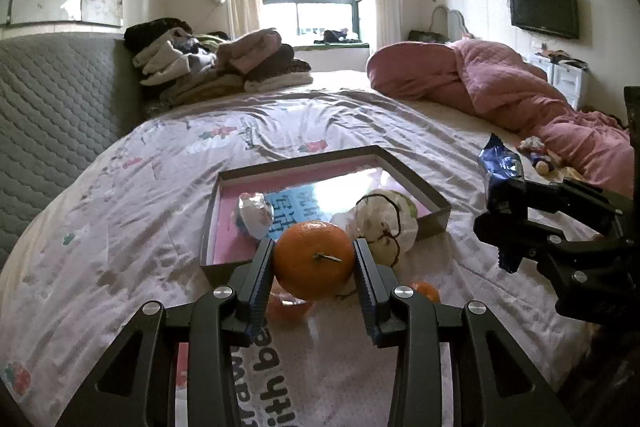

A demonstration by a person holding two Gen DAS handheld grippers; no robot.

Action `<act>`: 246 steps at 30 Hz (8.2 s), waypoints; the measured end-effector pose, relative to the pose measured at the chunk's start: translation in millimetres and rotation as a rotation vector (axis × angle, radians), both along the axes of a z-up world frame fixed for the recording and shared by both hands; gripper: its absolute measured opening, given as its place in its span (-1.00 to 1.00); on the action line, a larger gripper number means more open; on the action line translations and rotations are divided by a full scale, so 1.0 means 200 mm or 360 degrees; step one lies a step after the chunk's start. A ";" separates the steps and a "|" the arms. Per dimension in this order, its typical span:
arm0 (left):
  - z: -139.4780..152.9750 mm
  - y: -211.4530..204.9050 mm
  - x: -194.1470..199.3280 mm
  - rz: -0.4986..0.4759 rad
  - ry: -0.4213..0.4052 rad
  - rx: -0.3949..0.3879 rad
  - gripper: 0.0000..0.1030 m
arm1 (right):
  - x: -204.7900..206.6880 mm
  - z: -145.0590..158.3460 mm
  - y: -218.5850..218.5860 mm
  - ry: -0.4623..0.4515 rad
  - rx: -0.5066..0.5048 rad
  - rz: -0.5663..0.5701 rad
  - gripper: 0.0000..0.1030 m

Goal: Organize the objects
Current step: 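Carry orange in left tool and blue packet in right tool over pink tray, then lower and open left tool to drop orange while right tool releases packet in tray, then withdraw both tools from the tray toward the remaining items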

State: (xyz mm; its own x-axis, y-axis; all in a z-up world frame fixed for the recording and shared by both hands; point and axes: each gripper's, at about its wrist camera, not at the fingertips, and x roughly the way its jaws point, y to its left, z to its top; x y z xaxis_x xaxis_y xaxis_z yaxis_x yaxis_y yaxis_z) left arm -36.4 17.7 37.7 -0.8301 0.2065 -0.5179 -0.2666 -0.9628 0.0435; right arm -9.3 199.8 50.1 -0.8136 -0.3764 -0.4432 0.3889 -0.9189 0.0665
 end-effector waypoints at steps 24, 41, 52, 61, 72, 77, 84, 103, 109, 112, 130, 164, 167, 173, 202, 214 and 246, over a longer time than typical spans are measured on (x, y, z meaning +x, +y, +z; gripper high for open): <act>0.08 -0.04 -0.11 0.0056 0.0052 -0.0013 -0.23 | -0.12 0.09 -0.03 0.0049 0.0012 0.0004 0.06; 0.09 -0.15 -0.27 0.0118 0.0063 -0.0033 -0.23 | -0.25 0.11 -0.03 0.0083 0.0052 -0.0020 0.06; 0.10 -0.26 -0.46 0.0179 0.0021 0.0007 -0.23 | -0.37 0.15 -0.02 0.0104 0.0054 -0.0050 0.06; 0.11 -0.29 -0.52 0.0186 0.0042 0.0009 -0.23 | -0.42 0.17 -0.02 0.0130 0.0059 -0.0057 0.06; 0.05 -0.33 -0.64 0.0186 -0.0037 0.0030 -0.23 | -0.50 0.19 -0.02 0.0137 0.0064 -0.0050 0.06; 0.03 -0.34 -0.68 0.0193 -0.0059 0.0033 -0.23 | -0.53 0.17 -0.02 0.0129 0.0075 -0.0051 0.06; 0.00 -0.33 -0.72 0.0179 -0.0079 0.0030 -0.23 | -0.58 0.13 -0.01 0.0085 0.0079 -0.0064 0.06; -0.20 -0.28 -0.80 0.0143 -0.0231 -0.0033 -0.23 | -0.71 -0.07 0.02 -0.0101 0.0169 -0.0129 0.06; -0.25 -0.27 -0.82 0.0147 -0.0271 -0.0054 -0.23 | -0.74 -0.13 0.02 -0.0157 0.0195 -0.0133 0.06; -0.27 -0.27 -0.83 0.0151 -0.0283 -0.0065 -0.23 | -0.75 -0.16 0.01 -0.0176 0.0215 -0.0133 0.06; -0.36 -0.22 -0.84 0.0075 -0.0373 -0.0061 -0.23 | -0.79 -0.31 -0.01 -0.0299 0.0308 -0.0121 0.06; -0.42 -0.19 -0.84 0.0036 -0.0442 -0.0042 -0.22 | -0.81 -0.39 -0.05 -0.0364 0.0415 -0.0139 0.09; -0.42 -0.19 -0.84 0.0036 -0.0445 -0.0039 -0.22 | -0.82 -0.39 -0.04 -0.0386 0.0389 -0.0143 0.10; -0.41 -0.18 -0.84 0.0049 -0.0455 -0.0049 -0.20 | -0.83 -0.39 -0.02 -0.0423 0.0346 -0.0153 0.13; -0.35 -0.21 -0.81 0.0086 -0.0415 -0.0063 -0.07 | -0.77 -0.32 -0.03 -0.0357 0.0349 -0.0141 0.22; -0.30 -0.20 -0.76 0.0101 -0.0363 -0.0081 -0.06 | -0.75 -0.27 -0.03 -0.0306 0.0327 -0.0158 0.22; -0.05 -0.25 -0.64 0.0153 -0.0185 0.0001 0.37 | -0.63 -0.05 -0.04 -0.0113 0.0207 -0.0125 0.25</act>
